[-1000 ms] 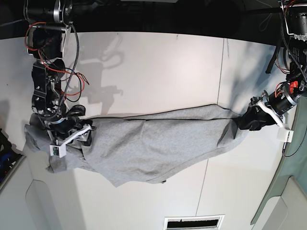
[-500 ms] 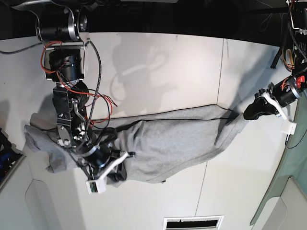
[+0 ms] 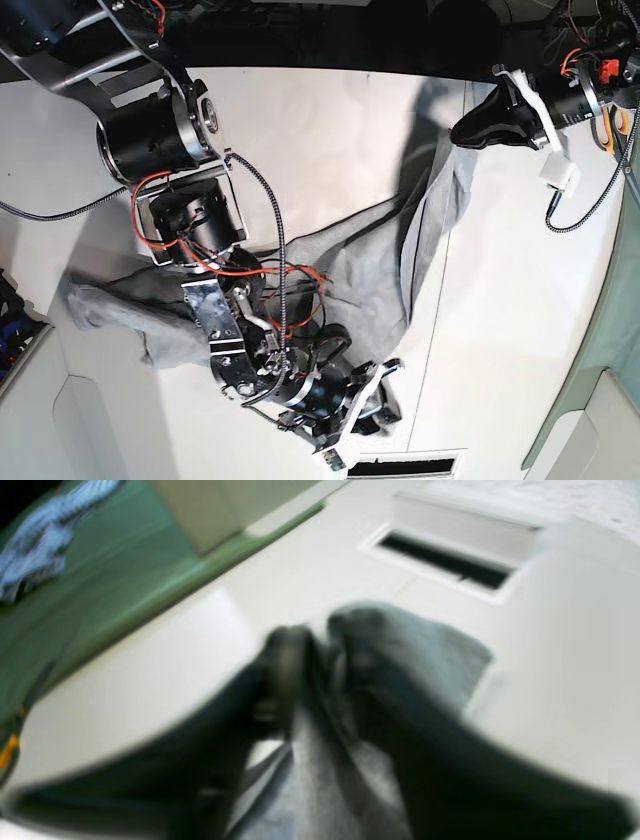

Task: Layout the t-shirt on the table in an organized manner, then fold the t-shirt properly
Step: 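Lift and swing the held shirt end with the right gripper, release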

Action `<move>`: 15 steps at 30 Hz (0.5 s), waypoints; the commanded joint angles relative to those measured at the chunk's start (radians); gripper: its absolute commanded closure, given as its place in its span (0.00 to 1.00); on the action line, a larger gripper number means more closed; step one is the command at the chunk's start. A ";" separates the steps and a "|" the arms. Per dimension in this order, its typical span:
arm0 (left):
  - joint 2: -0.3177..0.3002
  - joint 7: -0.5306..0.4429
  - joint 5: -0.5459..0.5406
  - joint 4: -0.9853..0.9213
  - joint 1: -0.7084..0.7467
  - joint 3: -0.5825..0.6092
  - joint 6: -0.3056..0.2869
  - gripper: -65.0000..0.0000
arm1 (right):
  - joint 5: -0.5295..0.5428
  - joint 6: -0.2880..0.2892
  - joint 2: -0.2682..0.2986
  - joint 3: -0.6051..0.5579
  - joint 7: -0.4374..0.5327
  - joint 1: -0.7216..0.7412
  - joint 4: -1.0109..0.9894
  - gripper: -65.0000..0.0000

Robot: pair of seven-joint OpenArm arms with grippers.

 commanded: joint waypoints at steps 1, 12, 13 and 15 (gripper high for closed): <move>-0.014 -0.032 -0.024 0.017 -0.005 -0.008 -0.012 1.00 | -0.008 -0.015 0.001 -0.009 0.025 0.027 0.015 0.54; -0.037 -0.042 0.021 0.017 -0.062 -0.011 -0.012 0.64 | -0.077 -0.018 0.135 0.179 -0.036 -0.034 0.024 0.52; -0.046 -0.042 0.021 0.017 -0.069 -0.018 -0.012 0.63 | -0.084 -0.018 0.155 0.210 -0.036 -0.040 0.024 0.52; -0.062 -0.042 0.020 0.017 -0.085 -0.042 -0.012 0.63 | -0.097 -0.017 0.203 0.261 -0.036 -0.056 0.024 0.52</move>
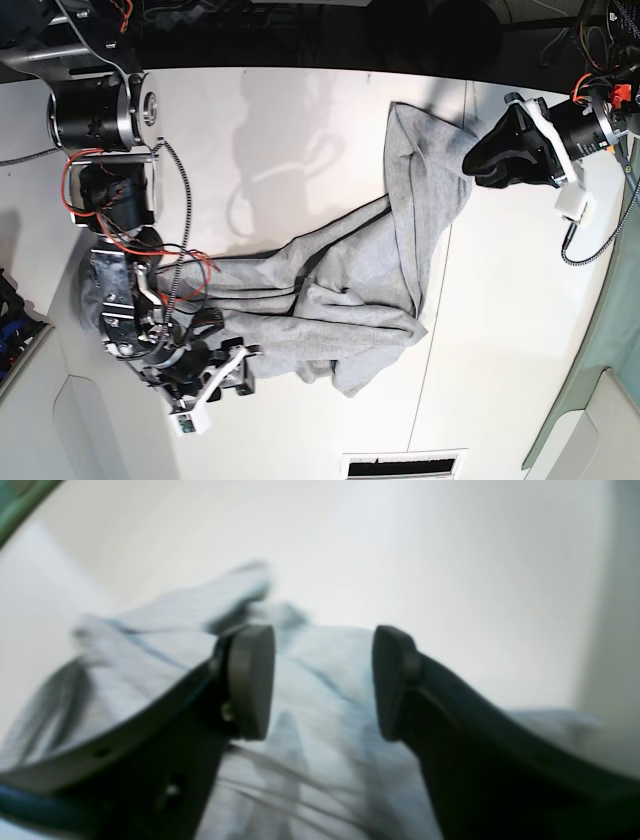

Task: Layout the t-shirt on the table in an organized manner, then fold the t-shirt properly
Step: 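Lift and swing the held shirt end with the right gripper, release, then grasp the shirt edge near the right gripper again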

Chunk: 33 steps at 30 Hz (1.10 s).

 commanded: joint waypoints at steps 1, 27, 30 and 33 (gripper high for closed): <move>-0.023 -0.023 -0.024 0.017 -0.017 -0.028 -0.012 0.63 | 0.005 0.003 0.026 0.018 0.010 0.017 0.018 0.52; -0.037 -0.099 0.064 -0.123 -0.105 -0.091 -0.012 0.43 | 0.280 -0.030 0.260 0.541 -0.071 -0.244 0.016 0.52; -0.035 -0.103 0.064 -0.123 -0.105 -0.091 -0.012 0.43 | 0.281 -0.025 0.239 0.539 -0.070 -0.243 0.014 0.52; -0.032 -0.102 0.067 -0.123 -0.104 -0.091 -0.012 0.43 | 0.280 -0.019 0.201 0.538 -0.054 -0.240 0.014 0.52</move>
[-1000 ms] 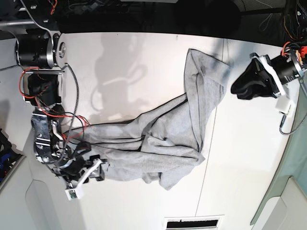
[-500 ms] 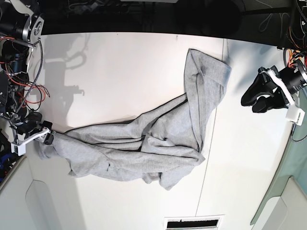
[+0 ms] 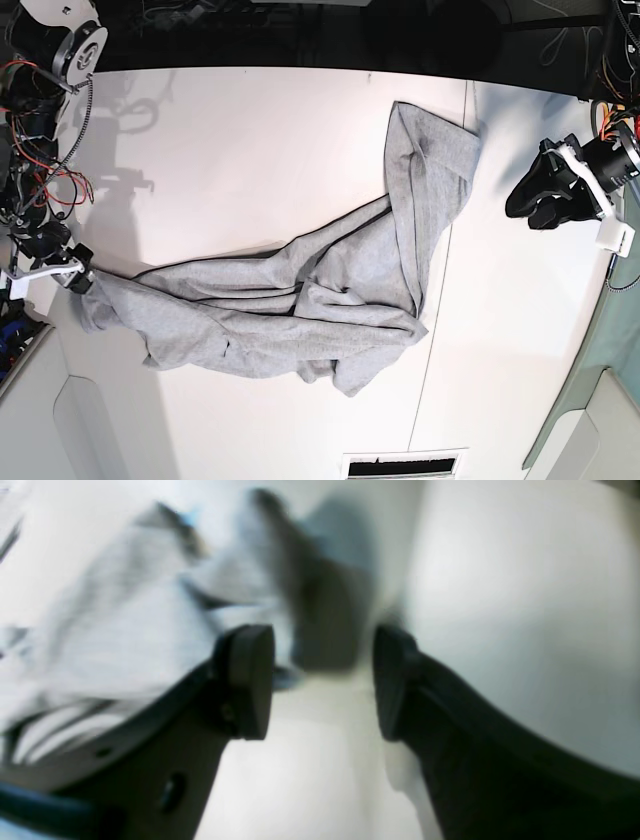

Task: Layout the t-shirt on the table in an organized manner, then fold the t-shirt properly
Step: 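Grasp the shirt edge near the right gripper again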

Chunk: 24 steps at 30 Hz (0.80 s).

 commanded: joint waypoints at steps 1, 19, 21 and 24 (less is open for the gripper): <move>-0.016 -0.023 -0.019 0.012 -0.008 -0.008 -0.012 0.43 | 0.011 0.011 0.000 0.000 0.031 0.022 0.014 0.52; -0.018 -0.023 0.021 0.012 -0.007 -0.008 -0.012 0.43 | 0.004 -0.007 -0.098 -0.013 0.134 0.197 0.014 1.00; -0.019 -0.023 0.023 0.012 -0.007 -0.008 -0.012 0.43 | -0.003 -0.008 -0.109 -0.040 0.132 0.257 0.014 1.00; -0.023 -0.023 0.033 0.012 -0.007 -0.008 -0.012 0.43 | -0.081 -0.021 -0.136 -0.119 0.137 0.344 0.014 1.00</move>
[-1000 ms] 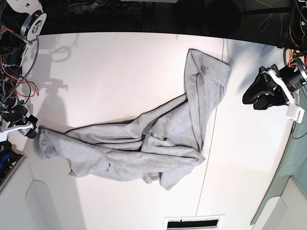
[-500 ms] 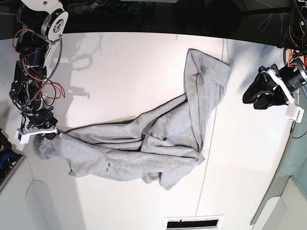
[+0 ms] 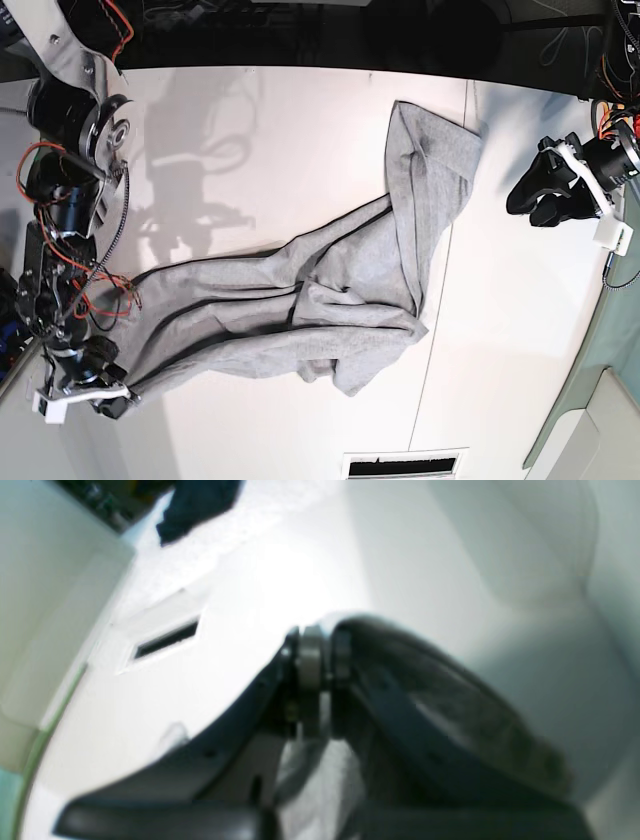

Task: Layout the t-shirt on the table in an organized manner, then fold the t-shirt properly
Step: 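Grasp the shirt edge near the right gripper again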

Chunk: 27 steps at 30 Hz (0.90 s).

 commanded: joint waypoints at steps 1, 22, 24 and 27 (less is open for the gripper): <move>-0.019 -0.022 -0.010 0.012 -0.008 -0.008 -0.012 0.43 | -0.008 0.008 -0.007 -0.031 0.032 0.063 0.016 1.00; -0.035 -0.017 -0.010 0.012 -0.004 -0.008 -0.012 0.43 | -0.163 -0.254 0.042 -0.232 0.134 -0.142 0.015 0.45; -0.035 -0.002 -0.032 0.012 -0.005 -0.008 -0.012 0.43 | -0.162 -0.258 0.049 -0.232 0.146 -0.167 0.005 0.45; -0.035 0.002 -0.052 0.012 -0.005 -0.008 -0.012 0.43 | -0.153 -0.252 0.047 -0.232 0.159 -0.174 -0.043 0.45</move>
